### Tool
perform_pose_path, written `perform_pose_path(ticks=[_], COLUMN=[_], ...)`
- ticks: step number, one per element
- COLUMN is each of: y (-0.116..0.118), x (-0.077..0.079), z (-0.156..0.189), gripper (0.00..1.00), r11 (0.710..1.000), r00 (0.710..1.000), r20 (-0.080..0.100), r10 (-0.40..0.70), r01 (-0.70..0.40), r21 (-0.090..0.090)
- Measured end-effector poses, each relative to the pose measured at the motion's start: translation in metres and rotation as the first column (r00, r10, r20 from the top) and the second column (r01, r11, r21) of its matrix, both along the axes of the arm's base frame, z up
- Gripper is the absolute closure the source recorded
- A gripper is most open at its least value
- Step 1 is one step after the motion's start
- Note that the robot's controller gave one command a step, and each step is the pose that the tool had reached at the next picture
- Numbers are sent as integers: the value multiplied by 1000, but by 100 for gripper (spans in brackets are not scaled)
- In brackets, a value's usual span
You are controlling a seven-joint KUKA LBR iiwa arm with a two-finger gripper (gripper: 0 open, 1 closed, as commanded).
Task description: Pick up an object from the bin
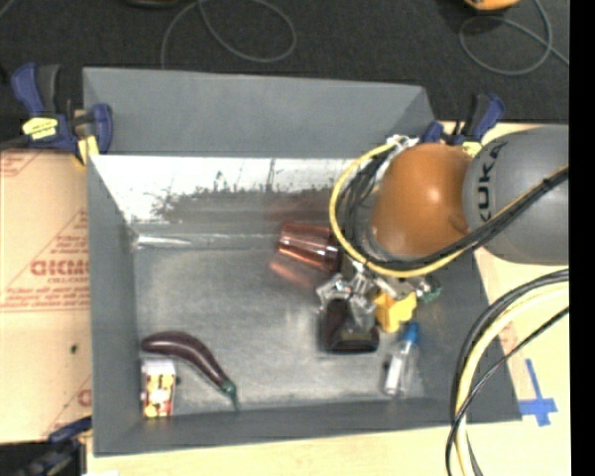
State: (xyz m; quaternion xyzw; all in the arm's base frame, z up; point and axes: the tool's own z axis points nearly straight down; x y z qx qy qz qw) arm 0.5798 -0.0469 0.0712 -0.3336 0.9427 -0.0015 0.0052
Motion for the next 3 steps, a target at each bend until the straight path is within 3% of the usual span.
perform_pose_path(ticks=[3], y=[0], x=[0], z=[9], gripper=[100], r11=[1000], r00=[1000], r20=[1], r10=[-3], r01=[3], r21=[0])
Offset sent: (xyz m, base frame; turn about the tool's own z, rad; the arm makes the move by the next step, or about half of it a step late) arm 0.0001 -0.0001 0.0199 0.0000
